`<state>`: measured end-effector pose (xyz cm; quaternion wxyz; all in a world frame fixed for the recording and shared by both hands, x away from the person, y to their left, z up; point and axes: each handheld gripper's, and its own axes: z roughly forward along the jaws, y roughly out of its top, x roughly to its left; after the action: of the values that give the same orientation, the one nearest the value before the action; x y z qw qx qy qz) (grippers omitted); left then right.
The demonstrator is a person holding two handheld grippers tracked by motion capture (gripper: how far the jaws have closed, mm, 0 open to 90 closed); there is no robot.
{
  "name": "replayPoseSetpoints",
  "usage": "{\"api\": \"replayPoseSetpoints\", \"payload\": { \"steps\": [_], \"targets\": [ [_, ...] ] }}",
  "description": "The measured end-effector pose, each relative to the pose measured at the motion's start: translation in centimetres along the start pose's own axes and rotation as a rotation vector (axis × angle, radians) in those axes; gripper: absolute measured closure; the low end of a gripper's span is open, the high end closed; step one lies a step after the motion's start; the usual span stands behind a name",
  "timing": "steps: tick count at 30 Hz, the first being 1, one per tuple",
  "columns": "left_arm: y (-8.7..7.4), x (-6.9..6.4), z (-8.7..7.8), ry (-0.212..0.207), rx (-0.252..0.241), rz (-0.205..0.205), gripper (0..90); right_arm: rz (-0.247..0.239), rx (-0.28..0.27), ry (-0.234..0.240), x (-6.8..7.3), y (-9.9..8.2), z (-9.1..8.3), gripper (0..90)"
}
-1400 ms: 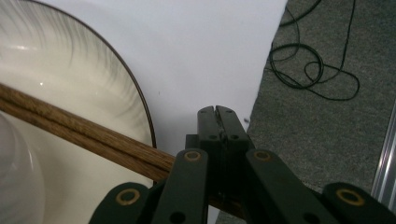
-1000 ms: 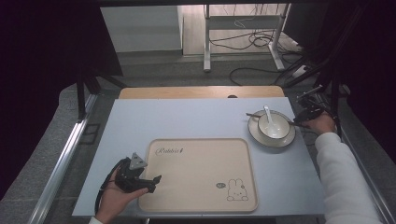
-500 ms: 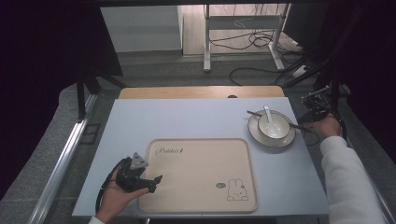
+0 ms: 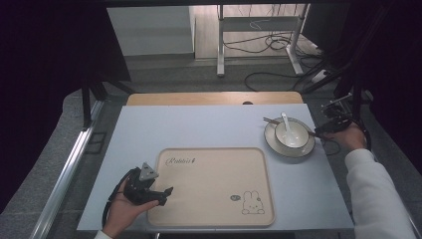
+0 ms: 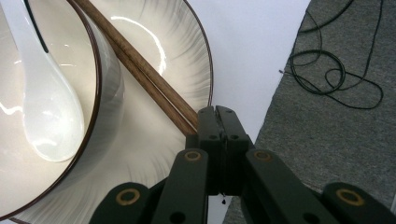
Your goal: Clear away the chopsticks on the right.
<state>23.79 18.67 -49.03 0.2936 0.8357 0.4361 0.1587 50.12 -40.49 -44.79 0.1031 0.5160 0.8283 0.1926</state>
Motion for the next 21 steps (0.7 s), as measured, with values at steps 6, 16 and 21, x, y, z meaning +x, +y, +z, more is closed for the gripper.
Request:
{"api": "replayPoseSetpoints", "payload": {
  "steps": [6, 16, 21],
  "targets": [
    [0.01, 0.0, 0.06, 0.001, 0.002, 0.002, 13.7, -0.015, 0.004, 0.001, 0.11, -0.03, -0.05, 89.6],
    [-0.02, 0.04, 0.09, 0.002, 0.005, 0.001, 13.8, -0.012, 0.01, 0.011, 0.21, -0.05, 0.18, 89.6],
    [-0.03, 0.06, 0.13, 0.002, 0.007, 0.004, 13.8, -0.015, 0.017, 0.018, 0.26, -0.12, 0.29, 89.6]
  ]
}}
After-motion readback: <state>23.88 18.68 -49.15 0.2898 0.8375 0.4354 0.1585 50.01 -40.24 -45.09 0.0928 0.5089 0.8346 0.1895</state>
